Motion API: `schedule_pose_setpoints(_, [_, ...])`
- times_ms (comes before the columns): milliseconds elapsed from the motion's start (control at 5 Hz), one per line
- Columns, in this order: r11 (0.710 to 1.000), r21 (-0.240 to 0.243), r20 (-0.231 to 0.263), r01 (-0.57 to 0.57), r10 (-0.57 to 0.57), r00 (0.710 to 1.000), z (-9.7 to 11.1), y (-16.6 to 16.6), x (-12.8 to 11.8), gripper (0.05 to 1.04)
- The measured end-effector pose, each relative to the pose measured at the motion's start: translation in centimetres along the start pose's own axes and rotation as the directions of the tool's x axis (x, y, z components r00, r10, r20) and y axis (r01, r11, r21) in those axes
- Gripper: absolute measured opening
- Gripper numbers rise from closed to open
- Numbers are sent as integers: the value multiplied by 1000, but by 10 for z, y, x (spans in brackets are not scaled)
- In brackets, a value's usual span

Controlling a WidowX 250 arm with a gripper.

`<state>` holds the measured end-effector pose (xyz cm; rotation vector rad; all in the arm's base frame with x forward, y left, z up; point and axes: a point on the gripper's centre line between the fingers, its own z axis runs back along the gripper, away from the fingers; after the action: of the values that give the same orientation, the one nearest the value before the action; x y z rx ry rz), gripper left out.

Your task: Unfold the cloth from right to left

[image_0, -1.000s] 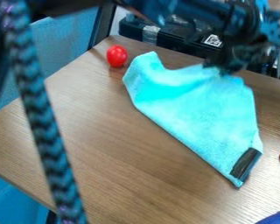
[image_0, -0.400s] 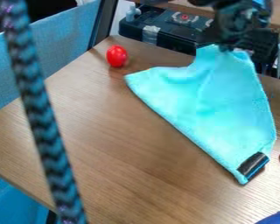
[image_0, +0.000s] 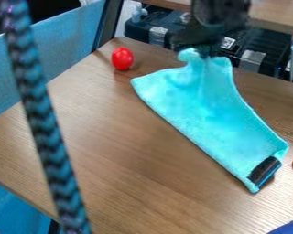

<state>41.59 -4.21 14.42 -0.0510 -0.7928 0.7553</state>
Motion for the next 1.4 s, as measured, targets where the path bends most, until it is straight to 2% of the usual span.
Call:
schedule_pose_setpoints(200, [999,4,-7,-36,36,999,21,24,11,51])
schedule_pose_setpoints(400, [999,-13,-16,-34,34,999,37,46,17,51])
schedule_pose_setpoints(600, [999,-26,15,-36,36,999,50,77,30,51])
schedule_pose_setpoints(800, [999,-5,3,-48,48,999,55,98,29,51])
schedule_pose_setpoints(1000, [996,27,18,-86,85,996,65,118,25,50])
schedule_pose_setpoints(1200, [979,90,14,-185,184,983,70,131,24,50])
schedule_pose_setpoints(1400, [958,130,19,-256,256,966,75,141,25,50])
